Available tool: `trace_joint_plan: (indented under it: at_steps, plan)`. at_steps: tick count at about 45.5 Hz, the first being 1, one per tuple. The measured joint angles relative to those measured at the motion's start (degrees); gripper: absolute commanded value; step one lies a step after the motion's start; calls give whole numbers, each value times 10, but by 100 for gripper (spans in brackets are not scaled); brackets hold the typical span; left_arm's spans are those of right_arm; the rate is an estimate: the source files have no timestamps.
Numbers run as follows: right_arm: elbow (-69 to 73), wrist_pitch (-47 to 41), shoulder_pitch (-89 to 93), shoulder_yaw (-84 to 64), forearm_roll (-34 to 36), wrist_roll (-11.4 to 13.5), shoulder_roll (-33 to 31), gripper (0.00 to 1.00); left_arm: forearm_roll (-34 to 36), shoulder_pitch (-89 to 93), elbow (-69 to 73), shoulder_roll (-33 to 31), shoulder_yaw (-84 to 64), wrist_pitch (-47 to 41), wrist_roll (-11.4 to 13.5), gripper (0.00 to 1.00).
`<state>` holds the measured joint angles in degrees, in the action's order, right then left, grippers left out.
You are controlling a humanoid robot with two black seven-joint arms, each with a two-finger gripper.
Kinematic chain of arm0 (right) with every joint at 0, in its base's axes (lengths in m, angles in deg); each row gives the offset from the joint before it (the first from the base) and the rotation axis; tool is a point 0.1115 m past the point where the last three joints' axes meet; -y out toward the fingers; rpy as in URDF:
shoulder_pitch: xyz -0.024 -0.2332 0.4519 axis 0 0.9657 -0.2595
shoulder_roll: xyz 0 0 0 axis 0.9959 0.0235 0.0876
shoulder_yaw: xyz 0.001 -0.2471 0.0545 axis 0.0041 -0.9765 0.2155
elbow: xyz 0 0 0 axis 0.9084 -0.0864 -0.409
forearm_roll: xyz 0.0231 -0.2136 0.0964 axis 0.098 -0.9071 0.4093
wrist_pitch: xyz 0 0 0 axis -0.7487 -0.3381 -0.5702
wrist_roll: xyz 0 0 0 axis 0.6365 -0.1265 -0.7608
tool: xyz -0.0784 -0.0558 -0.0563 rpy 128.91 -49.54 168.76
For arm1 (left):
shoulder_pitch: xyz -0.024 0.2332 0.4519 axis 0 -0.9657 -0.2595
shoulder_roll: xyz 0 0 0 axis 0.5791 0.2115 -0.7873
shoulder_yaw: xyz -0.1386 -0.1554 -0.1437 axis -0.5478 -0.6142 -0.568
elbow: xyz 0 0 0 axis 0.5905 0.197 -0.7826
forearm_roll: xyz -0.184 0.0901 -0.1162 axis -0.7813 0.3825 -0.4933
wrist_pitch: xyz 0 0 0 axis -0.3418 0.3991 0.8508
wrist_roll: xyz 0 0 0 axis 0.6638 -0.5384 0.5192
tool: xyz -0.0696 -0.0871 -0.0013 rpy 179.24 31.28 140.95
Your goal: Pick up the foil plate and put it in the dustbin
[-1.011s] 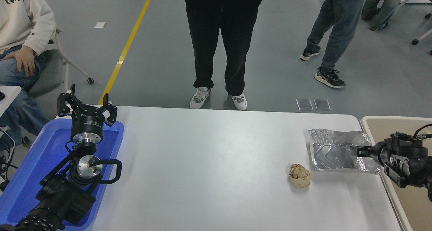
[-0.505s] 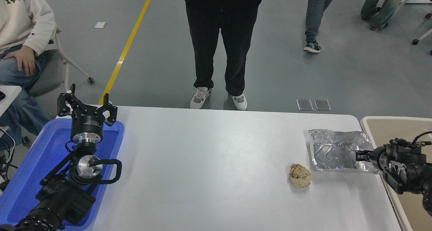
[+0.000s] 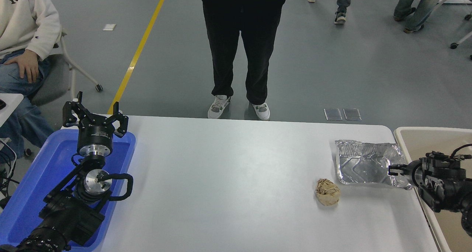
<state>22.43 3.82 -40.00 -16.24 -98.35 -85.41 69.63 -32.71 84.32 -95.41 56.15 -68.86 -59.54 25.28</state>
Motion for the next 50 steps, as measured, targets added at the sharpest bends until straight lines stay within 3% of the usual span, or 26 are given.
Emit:
trace_joint_plan:
  at_steps: [27,40,50]
  plan:
    - [25,-17,-40,33,22,-9,-22,0,0,0,0,0,0,0,0,99]
    - [194,-38,-171,50,24,-12,-128,0,0,0,0,0,0,0,0,99]
    - [366,-75,-316,46,-13,2,-234,0,0,0,0,0,0,0,0,99]
